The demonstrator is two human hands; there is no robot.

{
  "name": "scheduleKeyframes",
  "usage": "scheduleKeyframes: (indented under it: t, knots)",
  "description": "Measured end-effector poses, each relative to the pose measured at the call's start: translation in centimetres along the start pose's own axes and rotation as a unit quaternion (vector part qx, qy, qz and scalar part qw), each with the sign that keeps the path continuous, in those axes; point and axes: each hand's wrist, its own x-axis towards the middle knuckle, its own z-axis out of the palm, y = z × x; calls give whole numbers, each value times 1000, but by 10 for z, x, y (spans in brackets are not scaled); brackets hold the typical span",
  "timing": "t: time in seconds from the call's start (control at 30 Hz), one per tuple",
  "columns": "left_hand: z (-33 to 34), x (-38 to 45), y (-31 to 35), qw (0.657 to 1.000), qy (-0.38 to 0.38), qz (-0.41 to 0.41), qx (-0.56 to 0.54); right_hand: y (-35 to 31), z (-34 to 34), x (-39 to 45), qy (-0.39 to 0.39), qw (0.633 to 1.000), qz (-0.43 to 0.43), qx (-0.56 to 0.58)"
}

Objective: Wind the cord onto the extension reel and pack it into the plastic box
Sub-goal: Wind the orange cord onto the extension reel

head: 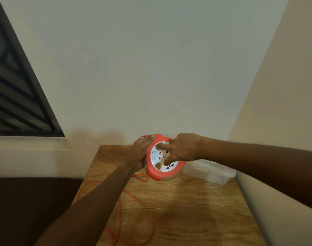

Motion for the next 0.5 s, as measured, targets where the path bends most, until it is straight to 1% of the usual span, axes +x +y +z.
scheduleKeyframes:
  t: [0.1,0.23,0.4,0.5]
  knots:
    - [-2,2,-1,1000,-7,-1,-1,2,-6,5,-29,999,-26,-21]
    - [-9,1,-5,999,-35,-9,6,-2,-5,11,-1,997,-66,-44]
    - [-7,-1,-9,999,-40,-20,-10,-7,-8,20,11,996,-76,-53]
    - [-8,1,-12,998,-40,-32,-27,-7,-7,19,1,996,-67,-51]
